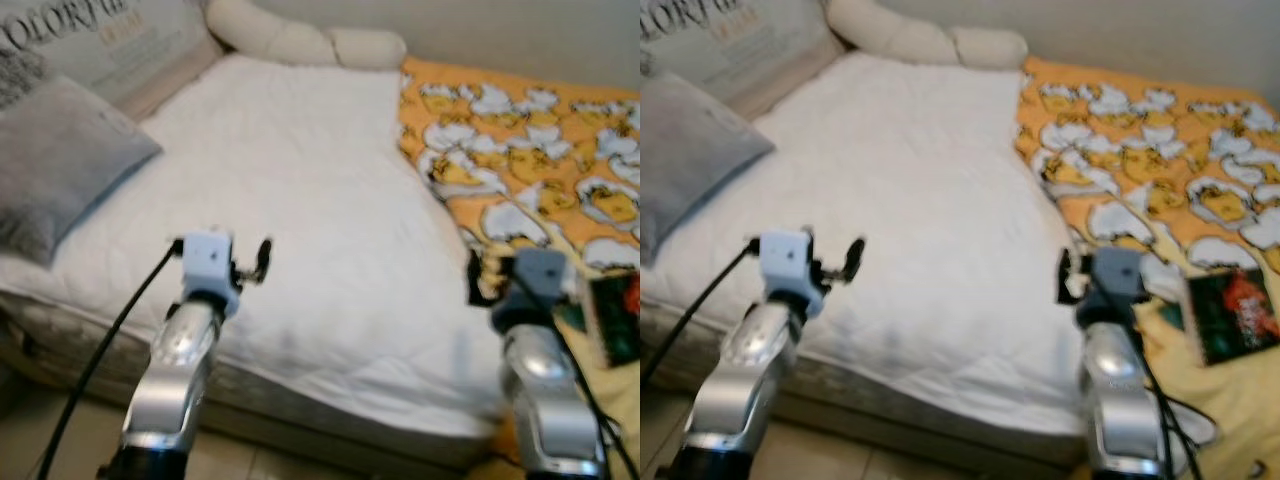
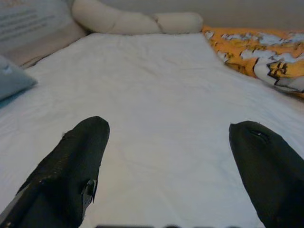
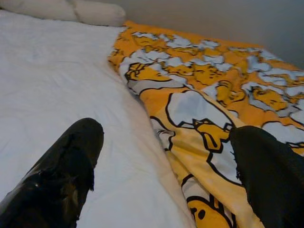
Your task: Clean up the room
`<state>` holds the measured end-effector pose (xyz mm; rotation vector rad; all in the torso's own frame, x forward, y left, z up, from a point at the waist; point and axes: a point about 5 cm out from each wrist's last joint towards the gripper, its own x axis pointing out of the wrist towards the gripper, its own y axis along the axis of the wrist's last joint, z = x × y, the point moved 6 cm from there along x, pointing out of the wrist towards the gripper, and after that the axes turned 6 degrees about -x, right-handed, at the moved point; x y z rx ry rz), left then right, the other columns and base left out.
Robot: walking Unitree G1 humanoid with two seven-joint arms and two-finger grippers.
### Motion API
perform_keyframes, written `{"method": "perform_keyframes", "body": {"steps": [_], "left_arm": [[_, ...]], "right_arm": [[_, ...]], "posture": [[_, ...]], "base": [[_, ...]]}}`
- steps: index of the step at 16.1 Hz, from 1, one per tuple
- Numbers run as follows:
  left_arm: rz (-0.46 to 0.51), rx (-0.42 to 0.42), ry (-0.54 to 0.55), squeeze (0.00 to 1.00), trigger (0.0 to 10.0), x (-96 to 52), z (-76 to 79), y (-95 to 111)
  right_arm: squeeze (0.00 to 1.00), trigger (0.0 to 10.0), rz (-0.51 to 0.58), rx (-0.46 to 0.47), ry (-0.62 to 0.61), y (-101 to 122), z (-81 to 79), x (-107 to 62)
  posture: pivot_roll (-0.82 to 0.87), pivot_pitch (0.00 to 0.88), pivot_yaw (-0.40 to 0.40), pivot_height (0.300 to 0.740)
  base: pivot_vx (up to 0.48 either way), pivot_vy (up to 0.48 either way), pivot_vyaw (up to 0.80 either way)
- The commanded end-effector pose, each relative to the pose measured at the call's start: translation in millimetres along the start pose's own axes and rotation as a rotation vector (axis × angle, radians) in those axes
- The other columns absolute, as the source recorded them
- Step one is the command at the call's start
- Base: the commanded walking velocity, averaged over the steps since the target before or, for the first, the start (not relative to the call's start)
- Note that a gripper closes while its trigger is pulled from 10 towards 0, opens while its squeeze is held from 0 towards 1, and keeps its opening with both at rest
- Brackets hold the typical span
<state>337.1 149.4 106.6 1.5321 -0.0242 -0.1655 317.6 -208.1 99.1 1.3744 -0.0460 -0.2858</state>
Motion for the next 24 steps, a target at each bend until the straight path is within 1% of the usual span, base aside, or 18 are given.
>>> {"method": "perform_keyframes", "body": {"steps": [1,2,3,6,7,9,11,12,13,14,15,17,18,19,20,21,23,24], "left_arm": [[0.014,0.011,-0.011,1.00,10.0,1.2,2.7,4.4],[0.014,0.011,-0.011,1.00,10.0,1.1,3.0,4.3],[0.015,0.013,-0.013,1.00,10.0,1.2,3.6,4.4],[0.017,0.017,-0.017,1.00,10.0,1.6,5.1,4.3],[0.015,0.011,-0.019,1.00,10.0,1.5,6.0,3.4],[0.012,0.009,-0.020,1.00,10.0,1.5,6.5,2.6],[0.011,0.021,-0.024,1.00,10.0,2.5,7.4,1.7],[0.011,0.026,-0.028,0.94,10.0,2.9,8.2,1.5],[0.011,0.031,-0.033,0.73,10.0,3.4,9.5,1.5],[0.010,0.042,-0.041,0.59,10.0,3.6,11.0,1.3],[0.008,0.048,-0.044,0.49,10.0,3.4,11.4,1.0],[-0.002,0.077,-0.076,0.29,10.0,2.5,13.8,-1.4],[-0.006,0.099,-0.094,0.26,10.0,1.9,14.6,-2.1],[-0.008,0.103,-0.099,0.19,10.0,1.7,14.1,-2.3],[-0.012,0.091,-0.085,0.00,10.0,2.4,10.5,-2.6],[-0.012,0.085,-0.074,0.00,10.0,3.6,8.2,-2.1],[-0.009,0.060,-0.042,0.00,10.0,6.0,4.1,-1.6],[-0.006,0.061,-0.040,0.00,10.0,6.5,4.3,-0.9]], "right_arm": [[0.58,10.0,-0.001,-0.010,-0.017,0.8,5.0,-0.2],[0.09,10.0,-0.001,-0.012,-0.016,0.5,5.0,-0.3],[0.00,10.0,-0.004,-0.015,-0.014,-0.5,4.7,-0.3],[0.00,10.0,-0.025,-0.049,-0.034,-4.5,7.2,-0.5],[0.00,10.0,-0.021,-0.087,-0.066,-4.8,12.2,-0.4],[0.00,10.0,-0.023,-0.090,-0.082,-6.3,15.4,-0.1],[0.00,10.0,-0.054,-0.090,-0.086,-12.0,17.4,-0.1],[0.00,10.0,-0.048,-0.108,-0.103,-11.7,19.3,-0.6],[0.00,10.0,-0.060,-0.075,-0.085,-13.7,16.4,-0.8],[0.00,10.0,-0.081,0.005,-0.035,-16.5,9.2,-0.9],[0.00,10.0,-0.105,0.063,-0.036,-19.8,8.8,-1.0],[0.00,10.0,-0.175,0.132,-0.056,-31.7,12.6,1.7],[0.00,10.0,-0.191,0.132,-0.067,-34.7,15.1,3.0],[0.00,10.0,-0.192,0.139,-0.068,-35.1,16.0,3.9],[0.00,10.0,-0.185,0.131,-0.063,-33.5,16.8,5.5],[0.00,10.0,-0.181,0.117,-0.064,-32.0,17.9,7.0],[0.00,10.0,-0.178,0.123,-0.076,-29.0,20.1,9.1],[0.00,10.0,-0.164,0.097,-0.076,-26.1,21.1,9.5]], "posture": [[0.01,0.000,0.006,0.740],[0.02,0.000,0.006,0.740],[0.02,0.000,0.006,0.740],[0.01,0.000,0.004,0.740],[0.01,0.000,0.005,0.740],[0.01,0.000,0.010,0.740],[0.00,0.000,0.016,0.740],[0.00,0.000,0.019,0.740],[0.00,0.000,0.021,0.740],[0.00,0.000,0.022,0.740],[0.00,0.000,0.023,0.740],[0.00,0.000,0.023,0.740],[0.01,0.000,0.027,0.740],[0.01,0.000,0.030,0.740],[0.00,0.000,0.033,0.740],[0.00,0.000,0.033,0.740],[0.00,0.000,0.030,0.740],[0.00,0.000,0.028,0.740]], "base": [[0.000,-0.480,0.00],[0.000,-0.480,0.00],[0.000,-0.480,0.00],[0.000,-0.480,0.00],[0.000,0.000,0.00],[0.000,0.000,0.00],[0.000,0.000,0.00],[0.000,0.000,0.00],[0.000,0.000,0.00],[0.000,0.000,0.00],[0.000,0.000,0.00],[0.000,0.000,0.00],[0.000,0.000,0.00],[0.000,0.000,0.00],[0.000,0.000,0.00],[0.000,0.000,-0.52],[0.000,0.000,-0.78],[0.000,0.000,-0.79]]}}
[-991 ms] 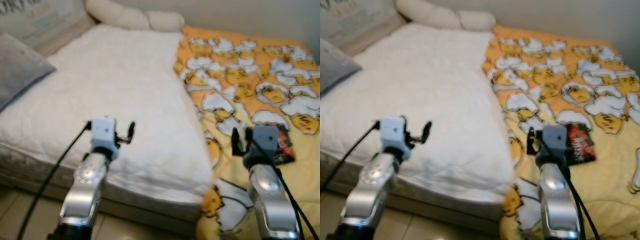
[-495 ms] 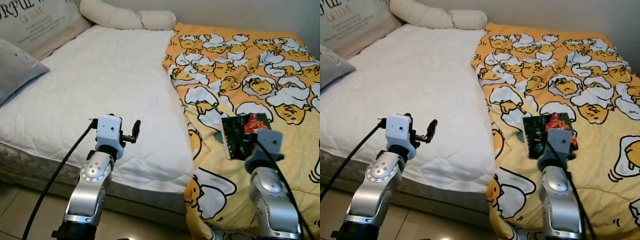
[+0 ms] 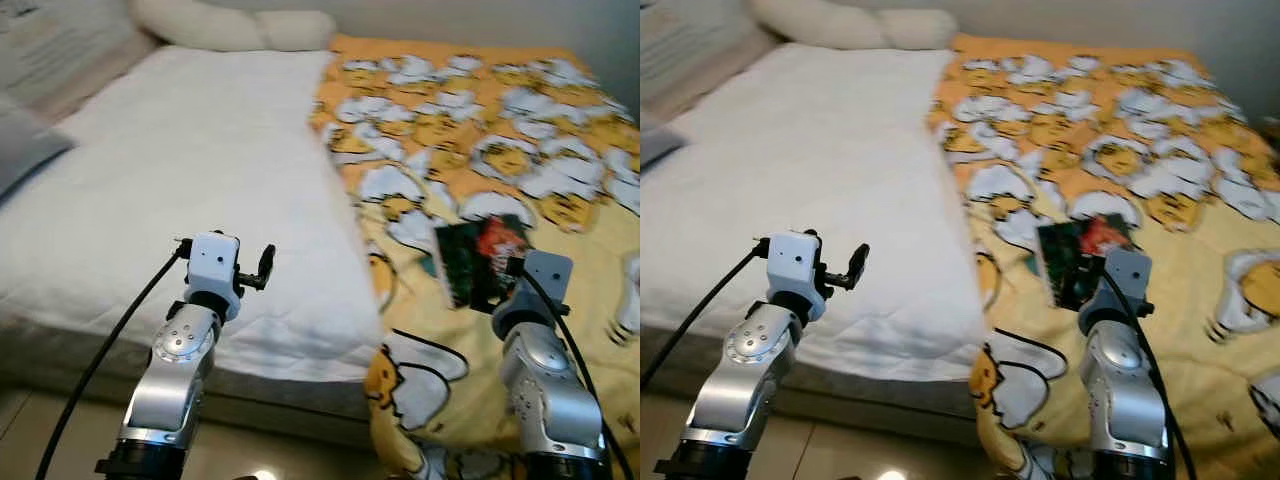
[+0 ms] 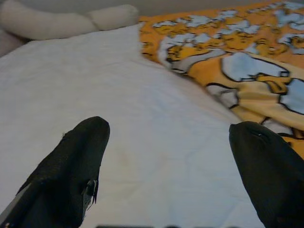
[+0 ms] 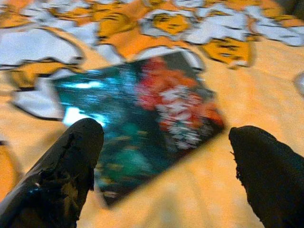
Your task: Clean up the room
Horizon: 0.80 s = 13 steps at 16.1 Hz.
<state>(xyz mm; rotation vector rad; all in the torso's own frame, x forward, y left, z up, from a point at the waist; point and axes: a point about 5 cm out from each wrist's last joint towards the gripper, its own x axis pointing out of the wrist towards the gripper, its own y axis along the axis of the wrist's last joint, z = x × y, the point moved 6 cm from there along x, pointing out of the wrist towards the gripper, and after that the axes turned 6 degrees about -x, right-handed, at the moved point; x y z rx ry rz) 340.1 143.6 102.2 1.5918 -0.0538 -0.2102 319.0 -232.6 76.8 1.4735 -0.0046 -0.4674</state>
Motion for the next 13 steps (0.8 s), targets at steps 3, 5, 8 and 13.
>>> {"method": "perform_keyframes", "body": {"steps": [3,5,8,13], "left_arm": [[0.009,0.000,0.012,0.00,10.0,4.2,-1.4,4.2],[0.020,-0.014,0.012,0.00,10.0,5.8,-1.3,6.2],[0.043,-0.062,0.010,0.00,10.0,7.3,-5.4,11.7],[0.048,-0.070,0.042,0.00,10.0,6.6,-11.6,12.6]], "right_arm": [[0.00,10.0,0.049,-0.075,0.020,9.5,-3.4,-2.6],[0.00,10.0,0.099,-0.120,0.042,17.5,-6.9,-5.9],[0.00,10.0,0.151,-0.153,0.084,24.0,-10.1,-10.8],[0.00,10.0,0.166,-0.166,0.156,28.7,-27.7,-9.1]], "posture": [[-0.01,0.000,0.026,0.740],[-0.01,0.000,0.023,0.740],[-0.01,0.000,0.016,0.740],[0.01,0.000,-0.003,0.740]], "base": [[0.000,0.000,-0.79],[0.000,0.000,-0.79],[0.084,0.000,-0.53],[0.315,0.000,0.00]]}}
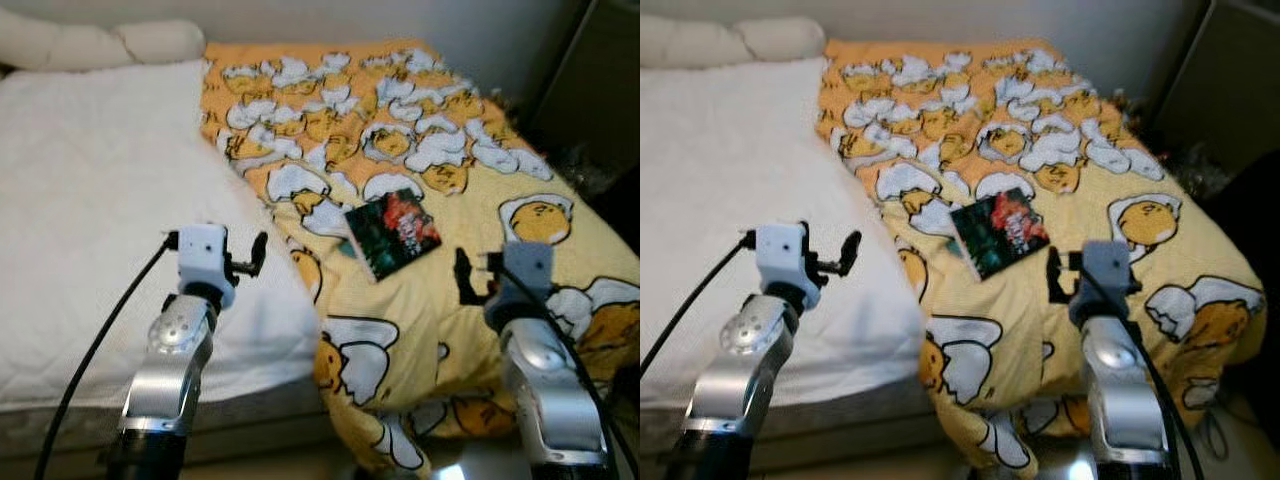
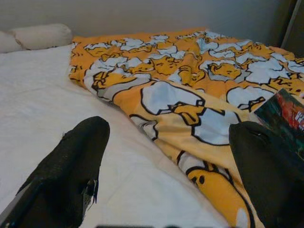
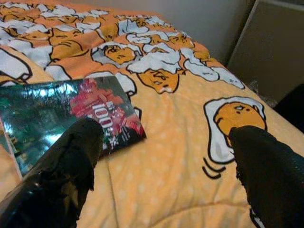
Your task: Clean up the room
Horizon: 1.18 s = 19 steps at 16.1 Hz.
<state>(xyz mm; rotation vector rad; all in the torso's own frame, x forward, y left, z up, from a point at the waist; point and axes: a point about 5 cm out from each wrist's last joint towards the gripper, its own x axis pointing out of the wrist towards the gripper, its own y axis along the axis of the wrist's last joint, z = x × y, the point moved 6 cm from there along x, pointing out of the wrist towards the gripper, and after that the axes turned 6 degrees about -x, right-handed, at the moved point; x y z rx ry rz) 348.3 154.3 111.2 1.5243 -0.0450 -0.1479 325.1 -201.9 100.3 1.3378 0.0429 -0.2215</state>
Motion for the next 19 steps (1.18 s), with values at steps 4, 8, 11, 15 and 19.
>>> {"method": "perform_keyframes", "body": {"steps": [4,8,11,15,19], "left_arm": [[0.007,-0.008,0.005,0.00,10.0,-0.9,-1.7,2.1],[0.005,-0.003,-0.012,0.00,10.0,0.7,0.0,2.0],[-0.002,0.002,-0.028,0.00,10.0,0.7,2.9,0.7],[-0.020,0.011,-0.077,0.00,10.0,-2.1,12.1,-3.7],[-0.027,0.020,-0.088,0.00,10.0,-3.2,14.1,-6.9]], "right_arm": [[0.00,10.0,-0.001,-0.001,0.023,0.0,-3.6,-0.1],[0.00,10.0,-0.019,0.013,0.021,-4.6,-1.8,-2.6],[0.00,10.0,-0.020,0.013,0.003,-6.9,0.6,-5.6],[0.00,10.0,-0.028,0.017,0.013,-9.8,-3.0,-9.5],[0.00,10.0,-0.043,0.015,0.008,-13.4,-2.3,-11.7]], "posture": [[0.02,0.000,-0.007,0.740],[0.01,0.000,0.004,0.740],[0.01,0.000,0.009,0.740],[0.00,0.000,0.013,0.740],[0.00,0.000,0.017,0.740]], "base": [[0.324,0.000,0.00],[0.322,0.000,-0.60],[0.310,0.000,-0.45],[0.060,0.000,0.00],[0.000,0.000,0.00]]}}
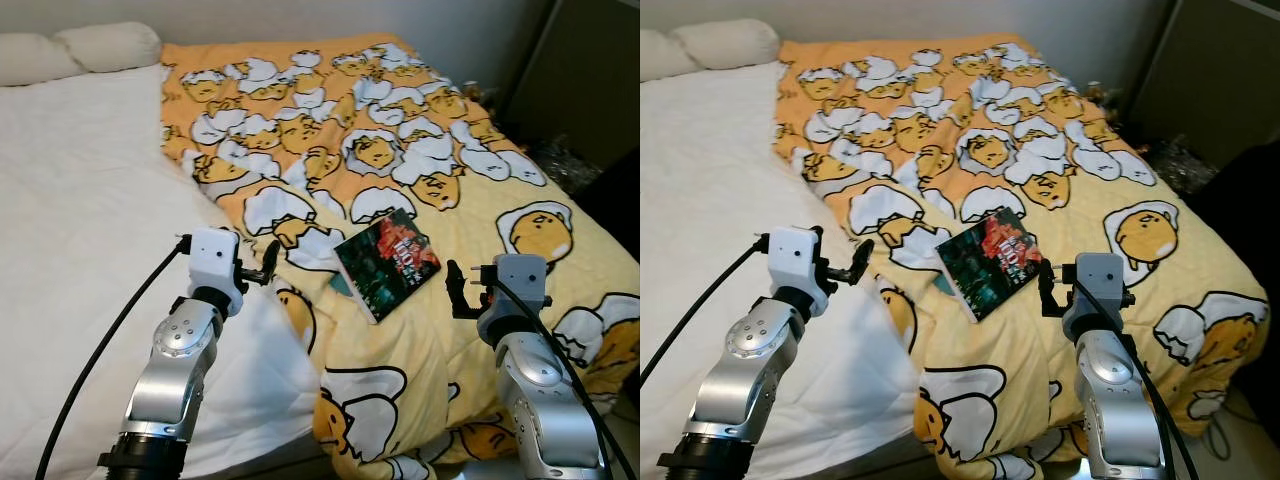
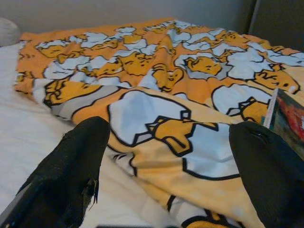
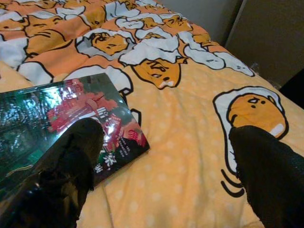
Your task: Clean up the room
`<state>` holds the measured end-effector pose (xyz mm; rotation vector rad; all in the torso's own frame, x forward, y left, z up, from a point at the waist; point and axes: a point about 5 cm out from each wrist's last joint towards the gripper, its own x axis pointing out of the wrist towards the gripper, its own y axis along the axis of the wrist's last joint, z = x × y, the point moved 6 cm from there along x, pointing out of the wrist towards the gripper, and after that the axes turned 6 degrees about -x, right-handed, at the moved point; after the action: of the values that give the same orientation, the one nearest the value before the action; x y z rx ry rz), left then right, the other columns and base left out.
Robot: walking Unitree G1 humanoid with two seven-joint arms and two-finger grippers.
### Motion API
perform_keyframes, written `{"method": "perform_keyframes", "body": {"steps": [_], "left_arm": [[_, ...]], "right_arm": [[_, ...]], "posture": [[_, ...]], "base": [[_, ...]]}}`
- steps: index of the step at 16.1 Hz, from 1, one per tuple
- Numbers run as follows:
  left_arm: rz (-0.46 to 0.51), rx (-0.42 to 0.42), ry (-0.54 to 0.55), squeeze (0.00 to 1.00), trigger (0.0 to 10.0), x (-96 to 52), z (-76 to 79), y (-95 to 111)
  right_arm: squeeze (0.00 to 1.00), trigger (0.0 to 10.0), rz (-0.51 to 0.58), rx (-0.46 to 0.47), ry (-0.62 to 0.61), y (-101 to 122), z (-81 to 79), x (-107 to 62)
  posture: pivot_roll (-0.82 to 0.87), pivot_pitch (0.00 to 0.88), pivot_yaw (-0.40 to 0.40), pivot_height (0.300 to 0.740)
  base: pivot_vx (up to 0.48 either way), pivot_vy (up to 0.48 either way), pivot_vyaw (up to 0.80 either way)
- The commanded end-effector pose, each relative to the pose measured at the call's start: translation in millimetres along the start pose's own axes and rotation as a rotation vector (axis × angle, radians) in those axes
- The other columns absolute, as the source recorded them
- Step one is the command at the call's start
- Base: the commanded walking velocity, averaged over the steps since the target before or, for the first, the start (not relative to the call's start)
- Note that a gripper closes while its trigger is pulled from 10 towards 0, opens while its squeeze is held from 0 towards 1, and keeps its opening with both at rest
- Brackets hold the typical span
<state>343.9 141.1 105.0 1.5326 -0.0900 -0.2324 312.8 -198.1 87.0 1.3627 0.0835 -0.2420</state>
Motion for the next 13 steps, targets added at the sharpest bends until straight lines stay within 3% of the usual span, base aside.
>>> {"method": "perform_keyframes", "body": {"steps": [1,3,8,13], "left_arm": [[0.000,-0.012,-0.020,0.00,10.0,-0.5,2.9,-0.2],[0.002,-0.050,-0.039,0.00,10.0,0.0,6.5,0.1],[-0.008,-0.036,-0.014,0.00,10.0,2.3,5.7,-2.6],[-0.003,-0.045,-0.001,0.00,10.0,1.5,5.0,-2.3]], "right_arm": [[0.00,10.0,-0.005,-0.010,-0.014,0.7,3.8,-1.7],[0.00,10.0,-0.007,-0.011,-0.021,0.0,5.9,-1.8],[0.00,10.0,-0.006,-0.020,-0.026,0.4,9.6,-1.8],[0.00,10.0,0.003,-0.027,-0.012,3.2,7.1,-0.3]], "posture": [[0.00,0.000,0.019,0.740],[-0.01,0.000,0.026,0.740],[-0.02,0.000,0.028,0.740],[-0.02,0.000,0.018,0.740]], "base": [[0.000,0.000,0.00],[0.000,0.000,0.00],[0.000,0.000,0.00],[0.000,-0.480,0.00]]}}
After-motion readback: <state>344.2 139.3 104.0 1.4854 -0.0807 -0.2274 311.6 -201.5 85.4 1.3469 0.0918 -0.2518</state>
